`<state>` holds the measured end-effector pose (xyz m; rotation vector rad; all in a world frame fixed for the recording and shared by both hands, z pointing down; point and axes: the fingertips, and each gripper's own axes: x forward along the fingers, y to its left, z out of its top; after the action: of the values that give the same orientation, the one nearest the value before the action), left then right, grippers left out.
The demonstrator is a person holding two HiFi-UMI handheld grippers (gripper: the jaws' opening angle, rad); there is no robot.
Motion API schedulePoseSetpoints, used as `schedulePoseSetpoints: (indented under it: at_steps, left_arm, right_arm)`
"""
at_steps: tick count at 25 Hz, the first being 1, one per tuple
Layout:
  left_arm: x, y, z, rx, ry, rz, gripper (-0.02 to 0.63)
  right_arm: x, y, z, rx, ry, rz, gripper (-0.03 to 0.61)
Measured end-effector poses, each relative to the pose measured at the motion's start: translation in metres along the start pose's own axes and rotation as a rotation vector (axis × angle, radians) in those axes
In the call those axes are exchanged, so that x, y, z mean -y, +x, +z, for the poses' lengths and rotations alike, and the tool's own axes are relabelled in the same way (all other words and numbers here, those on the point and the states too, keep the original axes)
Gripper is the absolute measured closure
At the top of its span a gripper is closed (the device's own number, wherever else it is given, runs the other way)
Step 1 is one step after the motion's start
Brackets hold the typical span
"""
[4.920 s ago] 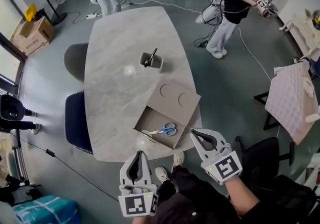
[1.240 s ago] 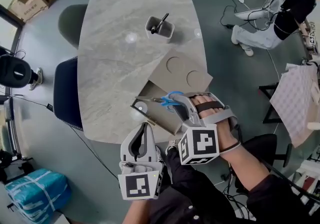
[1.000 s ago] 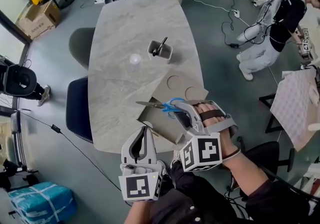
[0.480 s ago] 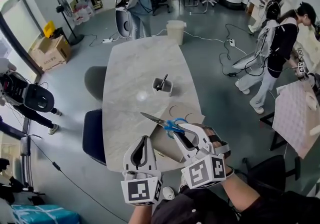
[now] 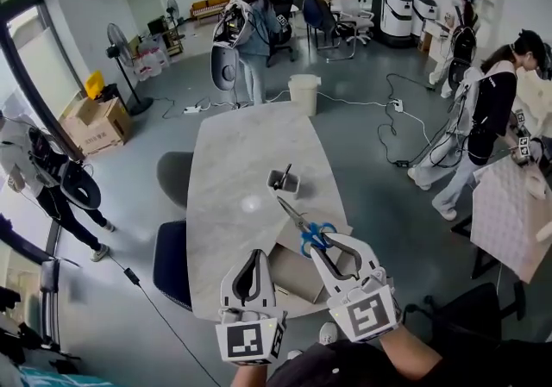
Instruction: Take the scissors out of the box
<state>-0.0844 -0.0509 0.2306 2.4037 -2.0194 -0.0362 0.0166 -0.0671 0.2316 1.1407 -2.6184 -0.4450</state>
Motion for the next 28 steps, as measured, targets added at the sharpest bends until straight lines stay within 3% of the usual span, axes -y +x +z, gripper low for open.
schedulePoseSetpoints:
  at_steps: [5,14,28]
  left_arm:
    - [0.0,-0.001,0.01,0.03,0.011,-0.01,0.597]
    - [0.003,0.0,0.014,0.052,0.014,-0.018,0.597]
    - [0.005,-0.004,0.012,0.046,0.028,-0.014,0.597]
  right_arm:
    - [0.002,-0.006,0.015,0.126,0.086,-0.024,0.502]
    - [0.015,-0.01,0.015,0.197,0.221,-0.083,0.502]
    - [0.014,-0.017,0.013,0.222,0.232,-0.109,0.502]
